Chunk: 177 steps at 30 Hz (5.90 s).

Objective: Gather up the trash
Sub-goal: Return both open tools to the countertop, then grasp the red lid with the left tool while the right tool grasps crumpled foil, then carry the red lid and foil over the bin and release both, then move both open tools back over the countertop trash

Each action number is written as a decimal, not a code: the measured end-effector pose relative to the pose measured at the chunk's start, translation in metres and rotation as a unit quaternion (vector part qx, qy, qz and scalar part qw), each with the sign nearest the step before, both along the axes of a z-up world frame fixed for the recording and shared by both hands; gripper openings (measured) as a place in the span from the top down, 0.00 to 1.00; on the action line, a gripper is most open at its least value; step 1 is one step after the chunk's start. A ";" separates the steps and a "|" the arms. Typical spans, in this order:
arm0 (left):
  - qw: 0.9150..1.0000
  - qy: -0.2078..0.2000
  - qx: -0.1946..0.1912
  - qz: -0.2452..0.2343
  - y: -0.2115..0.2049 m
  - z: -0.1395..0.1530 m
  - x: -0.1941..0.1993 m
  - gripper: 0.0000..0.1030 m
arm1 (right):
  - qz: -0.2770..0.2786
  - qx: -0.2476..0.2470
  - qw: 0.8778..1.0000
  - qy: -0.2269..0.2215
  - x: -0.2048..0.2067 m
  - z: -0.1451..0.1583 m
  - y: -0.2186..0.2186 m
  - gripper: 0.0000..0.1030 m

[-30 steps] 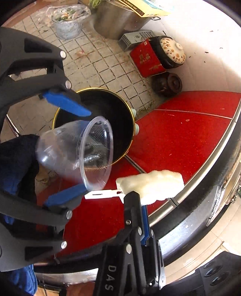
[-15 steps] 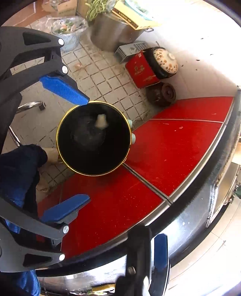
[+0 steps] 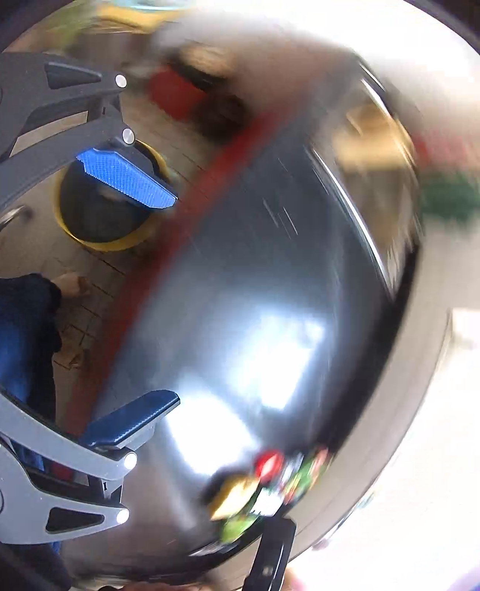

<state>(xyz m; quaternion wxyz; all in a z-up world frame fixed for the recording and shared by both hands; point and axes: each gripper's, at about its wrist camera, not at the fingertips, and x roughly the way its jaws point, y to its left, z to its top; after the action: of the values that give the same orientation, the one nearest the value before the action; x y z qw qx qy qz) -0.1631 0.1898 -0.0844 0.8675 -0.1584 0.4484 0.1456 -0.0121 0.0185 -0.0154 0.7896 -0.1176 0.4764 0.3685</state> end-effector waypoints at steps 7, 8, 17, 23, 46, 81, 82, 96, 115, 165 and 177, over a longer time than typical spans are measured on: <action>0.981 -0.015 0.030 -0.191 -0.110 0.031 0.111 0.07 | -0.235 -0.014 0.971 -0.026 0.028 0.019 -0.170 0.14; 0.979 -0.014 0.028 -0.204 -0.121 0.033 0.120 0.07 | -0.258 -0.017 0.966 -0.027 0.026 0.021 -0.191 0.14; 0.969 0.000 0.030 -0.246 -0.167 0.033 0.168 0.07 | -0.375 -0.004 0.927 -0.024 0.016 0.023 -0.304 0.14; 0.968 0.024 0.043 -0.245 -0.158 0.020 0.196 0.07 | -0.380 -0.006 0.925 -0.020 0.033 0.018 -0.318 0.14; 0.969 0.106 0.038 -0.222 -0.153 -0.088 0.343 0.07 | -0.392 -0.113 0.912 0.038 0.205 -0.112 -0.426 0.14; 0.971 0.049 0.060 -0.224 -0.179 -0.007 0.209 0.53 | -0.340 -0.028 0.940 0.006 0.079 -0.029 -0.334 0.69; 0.971 0.049 0.060 -0.227 -0.178 -0.008 0.208 0.53 | -0.336 -0.030 0.941 0.006 0.072 -0.028 -0.331 0.69; 0.978 0.020 0.060 -0.198 -0.159 0.008 0.167 0.53 | -0.267 -0.028 0.963 -0.004 0.045 -0.020 -0.269 0.69; 0.994 0.025 0.051 0.092 0.002 -0.002 -0.010 0.53 | 0.126 -0.002 0.989 0.074 -0.021 -0.046 0.050 0.69; 0.975 0.059 0.006 0.212 0.085 -0.074 -0.146 0.07 | 0.301 -0.041 0.947 0.106 -0.138 -0.085 0.223 0.18; 0.996 -0.025 0.037 -0.074 -0.021 0.009 0.034 0.07 | -0.017 -0.001 1.000 -0.010 0.004 0.006 -0.004 0.15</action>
<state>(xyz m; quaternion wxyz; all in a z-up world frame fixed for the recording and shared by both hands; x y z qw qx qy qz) -0.1292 0.1693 -0.0755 0.8921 -0.0965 0.4313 0.0937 -0.0076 0.0147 -0.0095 0.8005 -0.1139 0.4708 0.3529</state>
